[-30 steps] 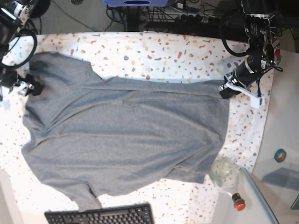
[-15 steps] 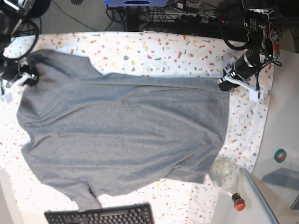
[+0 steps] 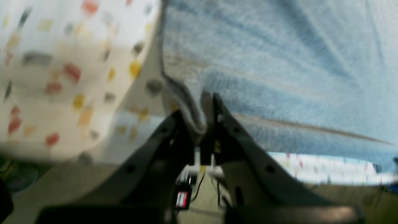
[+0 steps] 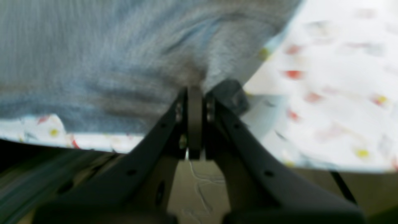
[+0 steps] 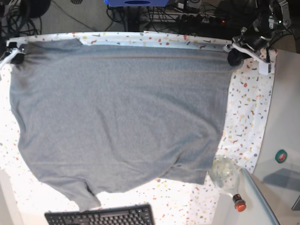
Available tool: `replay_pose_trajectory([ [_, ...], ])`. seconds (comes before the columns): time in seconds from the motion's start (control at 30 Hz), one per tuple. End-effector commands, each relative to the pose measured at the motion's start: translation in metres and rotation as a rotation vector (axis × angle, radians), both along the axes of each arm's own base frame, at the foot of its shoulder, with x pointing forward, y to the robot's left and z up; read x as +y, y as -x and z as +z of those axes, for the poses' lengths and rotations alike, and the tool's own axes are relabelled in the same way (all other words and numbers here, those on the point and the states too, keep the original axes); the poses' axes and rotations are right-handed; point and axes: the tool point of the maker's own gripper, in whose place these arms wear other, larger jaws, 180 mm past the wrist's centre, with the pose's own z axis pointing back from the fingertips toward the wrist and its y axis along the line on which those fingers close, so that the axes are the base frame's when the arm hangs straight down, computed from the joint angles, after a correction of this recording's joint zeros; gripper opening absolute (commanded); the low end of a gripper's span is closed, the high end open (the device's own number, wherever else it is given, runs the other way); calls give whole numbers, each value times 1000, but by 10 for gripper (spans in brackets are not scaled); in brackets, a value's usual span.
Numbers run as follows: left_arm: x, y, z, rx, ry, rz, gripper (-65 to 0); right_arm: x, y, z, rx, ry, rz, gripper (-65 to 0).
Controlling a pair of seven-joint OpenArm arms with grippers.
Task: Layout the t-shirt on the table in an organized manner, then fold the t-shirt properly
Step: 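Lift the collar edge with both grippers and fold it over the shirt body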
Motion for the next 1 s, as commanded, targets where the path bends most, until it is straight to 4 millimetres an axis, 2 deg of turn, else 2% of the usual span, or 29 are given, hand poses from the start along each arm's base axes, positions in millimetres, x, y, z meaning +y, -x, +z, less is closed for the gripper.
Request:
replay_pose_trajectory([
  [0.0,14,-6,14,-46,-39,18,-650,-11,-9,11,-38,34,2,-650],
  [0.13,19,-2,15,-42,-48,28,-650,-10,-9,11,-36,33,9,-650],
  [0.3,9,8,28,-49,-59,-7,-650,-9,-9,11,-35,32,9,-650],
  [0.43,4,18,26,-32,-48,2,-650,-9,-1,9,-19,35,12,-650],
  [0.53,2,20,22,-23,-40,5,-650,-8,-6,16,-36,53,28,-650],
  [0.6,1,16,23,-34,-35,10,-650,1,-8,17,-29,49,50,-650],
  [0.67,-2,2,27,-68,-29,6,-650,2,-14,22,-42,59,58,-650],
  [0.97,-6,-57,19,-33,37,-21,-650,7,-80,41,-95,64,17,-650],
])
